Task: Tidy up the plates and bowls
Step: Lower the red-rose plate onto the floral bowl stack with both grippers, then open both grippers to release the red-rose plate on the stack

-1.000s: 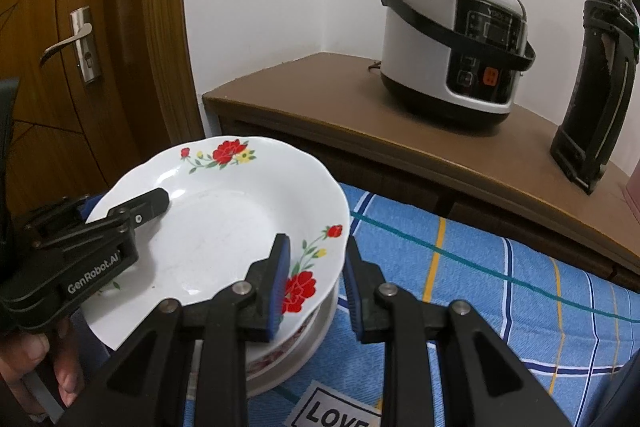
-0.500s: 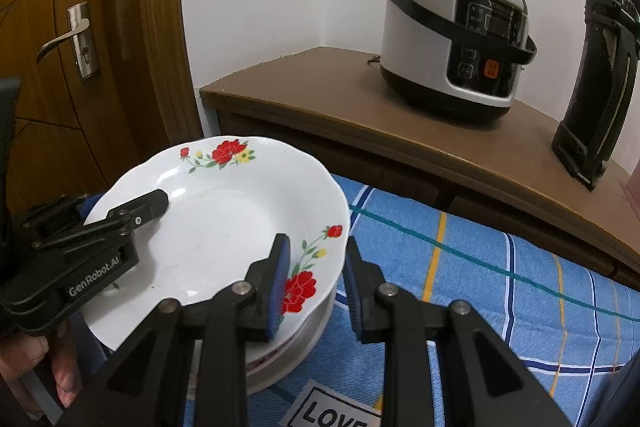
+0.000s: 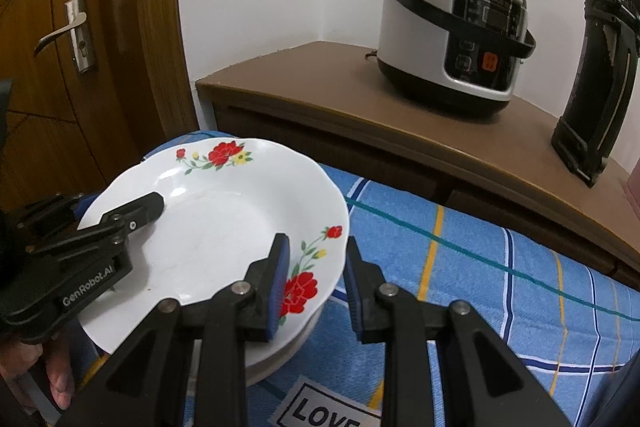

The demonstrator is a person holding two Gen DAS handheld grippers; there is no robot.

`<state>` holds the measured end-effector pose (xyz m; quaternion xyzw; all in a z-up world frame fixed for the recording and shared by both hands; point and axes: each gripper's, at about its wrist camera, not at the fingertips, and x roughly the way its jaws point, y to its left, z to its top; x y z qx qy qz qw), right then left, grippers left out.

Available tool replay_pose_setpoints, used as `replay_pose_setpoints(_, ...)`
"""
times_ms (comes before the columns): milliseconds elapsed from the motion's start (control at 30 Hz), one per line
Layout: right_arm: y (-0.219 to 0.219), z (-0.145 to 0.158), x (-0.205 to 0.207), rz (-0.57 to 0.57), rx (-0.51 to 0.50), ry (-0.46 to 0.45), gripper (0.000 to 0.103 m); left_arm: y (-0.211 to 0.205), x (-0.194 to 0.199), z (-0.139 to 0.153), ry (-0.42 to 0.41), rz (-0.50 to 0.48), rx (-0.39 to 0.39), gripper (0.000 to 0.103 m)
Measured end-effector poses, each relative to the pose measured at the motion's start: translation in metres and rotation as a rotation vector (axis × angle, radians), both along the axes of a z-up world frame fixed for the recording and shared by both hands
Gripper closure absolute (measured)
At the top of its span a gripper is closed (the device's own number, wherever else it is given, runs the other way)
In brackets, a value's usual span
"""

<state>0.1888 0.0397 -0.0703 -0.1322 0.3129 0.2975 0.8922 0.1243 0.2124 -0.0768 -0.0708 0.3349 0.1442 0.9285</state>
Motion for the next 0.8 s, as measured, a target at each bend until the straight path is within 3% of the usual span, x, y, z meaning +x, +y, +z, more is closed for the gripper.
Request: replay_pose_setpoints(800, 0.0043, -0.0032, 0.0028, -0.003, -0.033, -0.001, 0.074, -0.001, 0.0031, -0.0038, 0.033, -0.017, -0.015, 0.064)
